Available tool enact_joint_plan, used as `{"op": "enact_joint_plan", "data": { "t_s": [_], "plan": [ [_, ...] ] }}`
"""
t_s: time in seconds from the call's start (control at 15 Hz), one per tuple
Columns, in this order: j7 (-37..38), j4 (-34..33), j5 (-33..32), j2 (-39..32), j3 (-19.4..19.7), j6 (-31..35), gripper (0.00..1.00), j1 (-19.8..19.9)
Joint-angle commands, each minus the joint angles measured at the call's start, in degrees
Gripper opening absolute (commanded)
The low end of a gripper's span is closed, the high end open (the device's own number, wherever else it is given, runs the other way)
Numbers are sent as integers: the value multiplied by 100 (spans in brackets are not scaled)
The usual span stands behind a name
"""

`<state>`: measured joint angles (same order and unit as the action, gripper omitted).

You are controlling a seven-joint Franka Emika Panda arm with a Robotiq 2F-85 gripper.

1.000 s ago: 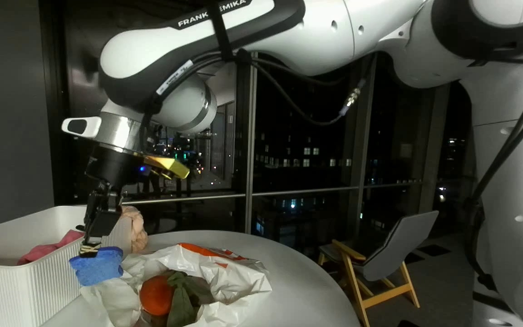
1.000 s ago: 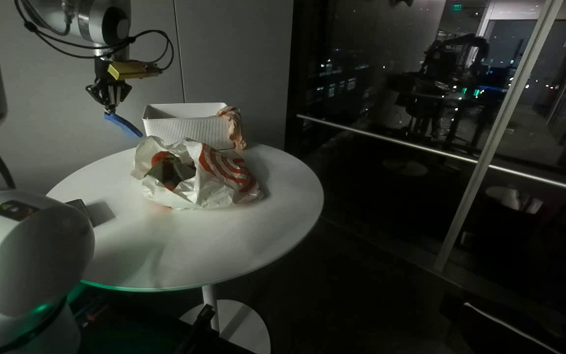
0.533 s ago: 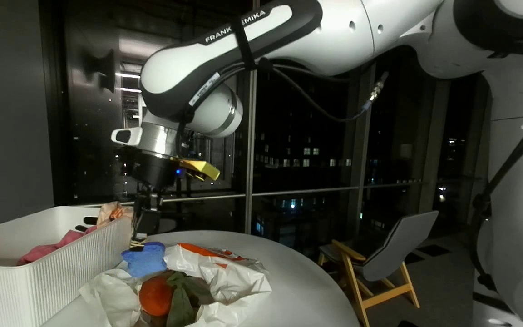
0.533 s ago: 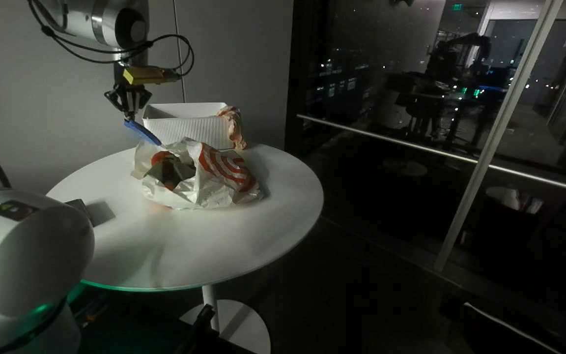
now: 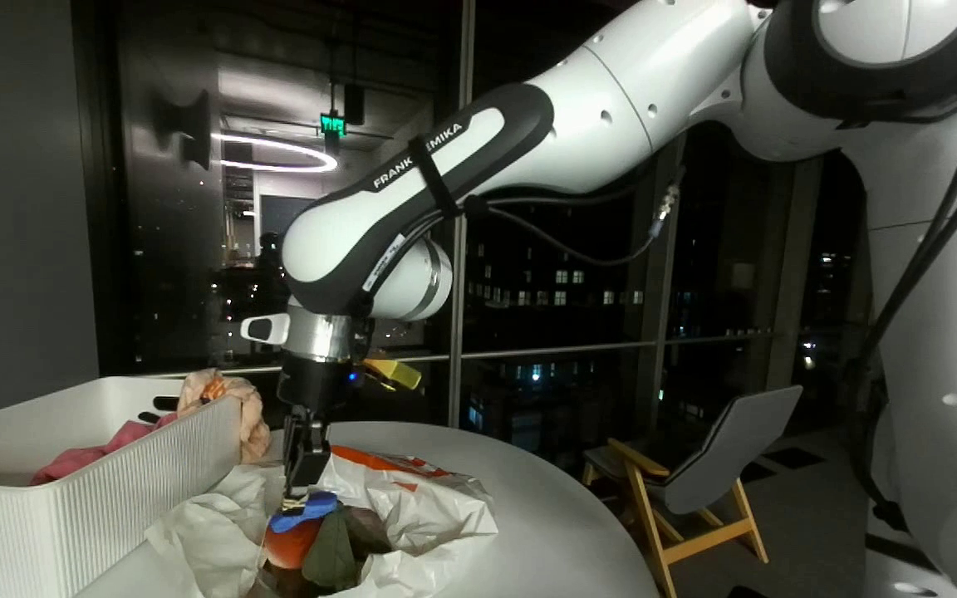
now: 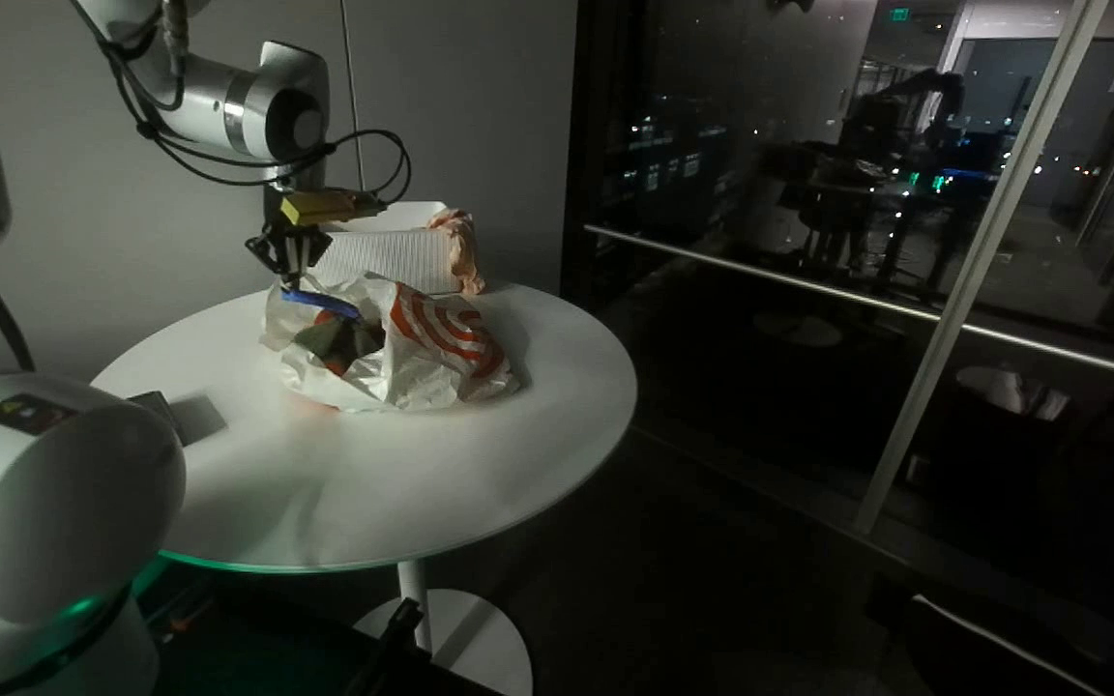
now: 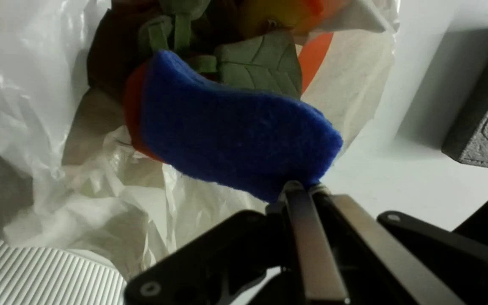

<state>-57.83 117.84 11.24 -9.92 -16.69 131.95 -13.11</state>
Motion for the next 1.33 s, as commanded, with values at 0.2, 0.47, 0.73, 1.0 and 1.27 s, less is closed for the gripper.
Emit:
{"op": "enact_joint_plan", "data": {
  "t_s": [0.2,0.47,0.73,1.0,1.27],
  "plan": [
    [-97,362,-1560,-237,131,1129,6,40],
    [-18,364,-1146,-201,15,1102,35,167],
    [624,282,-1149,227,32,385,66,62],
    [511,94,-534,664,-144,-619,95,15],
    [1032,224,-727,752,-176,-847,100,-211]
  ]
}}
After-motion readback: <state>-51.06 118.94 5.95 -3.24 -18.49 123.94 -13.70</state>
